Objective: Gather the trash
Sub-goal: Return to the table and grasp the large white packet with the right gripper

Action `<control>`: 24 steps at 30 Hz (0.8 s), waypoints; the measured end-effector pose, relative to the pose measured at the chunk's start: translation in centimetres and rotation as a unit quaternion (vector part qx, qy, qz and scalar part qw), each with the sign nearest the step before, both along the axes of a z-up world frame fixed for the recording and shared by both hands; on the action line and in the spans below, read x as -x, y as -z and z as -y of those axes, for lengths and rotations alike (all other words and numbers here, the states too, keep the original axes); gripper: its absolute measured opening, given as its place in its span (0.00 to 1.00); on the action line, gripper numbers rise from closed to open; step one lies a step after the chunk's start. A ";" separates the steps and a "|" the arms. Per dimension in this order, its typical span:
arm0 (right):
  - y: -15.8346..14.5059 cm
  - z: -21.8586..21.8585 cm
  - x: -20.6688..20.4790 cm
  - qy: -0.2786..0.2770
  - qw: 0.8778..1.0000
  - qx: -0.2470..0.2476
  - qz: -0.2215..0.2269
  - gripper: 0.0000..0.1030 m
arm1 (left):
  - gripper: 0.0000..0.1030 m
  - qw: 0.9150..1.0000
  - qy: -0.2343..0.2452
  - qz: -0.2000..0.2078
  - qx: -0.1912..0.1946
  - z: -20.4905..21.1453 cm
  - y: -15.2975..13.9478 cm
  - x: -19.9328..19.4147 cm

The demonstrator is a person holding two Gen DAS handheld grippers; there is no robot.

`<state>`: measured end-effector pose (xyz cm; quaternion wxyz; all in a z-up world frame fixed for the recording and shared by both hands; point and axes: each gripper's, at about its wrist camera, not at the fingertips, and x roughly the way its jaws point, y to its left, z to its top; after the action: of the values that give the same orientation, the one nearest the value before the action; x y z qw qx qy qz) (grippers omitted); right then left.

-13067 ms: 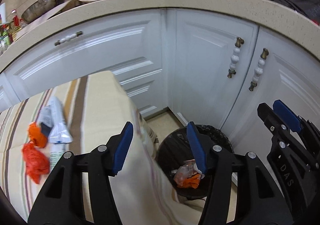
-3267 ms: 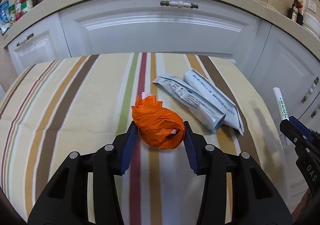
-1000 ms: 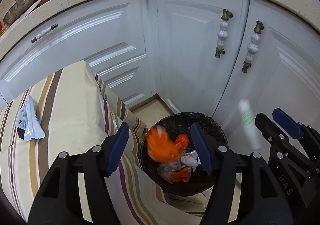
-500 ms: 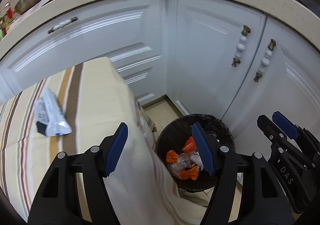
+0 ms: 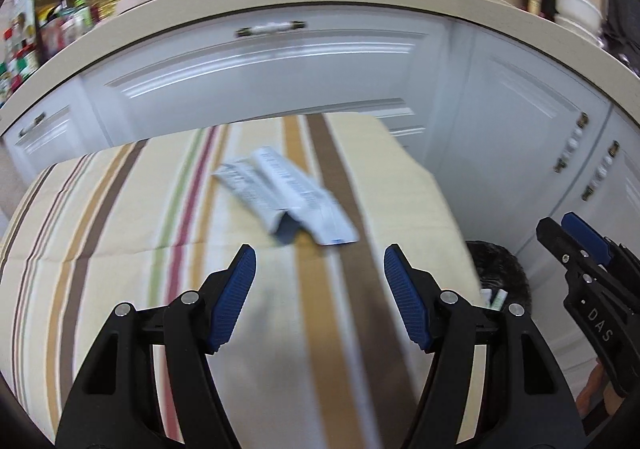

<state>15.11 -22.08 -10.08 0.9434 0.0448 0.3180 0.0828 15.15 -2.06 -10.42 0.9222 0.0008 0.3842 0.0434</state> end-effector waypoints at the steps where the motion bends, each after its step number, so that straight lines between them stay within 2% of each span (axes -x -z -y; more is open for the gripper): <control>1: -0.1 -0.9 -0.2 -0.009 1.000 0.001 0.000 0.38 | 0.63 1.000 -0.010 0.000 -0.001 -1.1 0.0 0.2; 15: 0.1 -11.2 -2.5 -0.100 0.995 0.020 -0.014 0.38 | 0.63 0.992 -0.125 0.001 0.011 -13.5 -0.2 2.2; 24: 1.2 -14.7 -4.0 -0.122 0.991 0.042 -0.038 0.38 | 0.63 0.986 -0.168 -0.005 0.019 -18.2 0.3 3.0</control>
<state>19.09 -7.34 -11.25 0.9147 -0.0305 0.3596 0.1820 12.17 16.15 -10.72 0.8997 -0.0810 0.3841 0.1907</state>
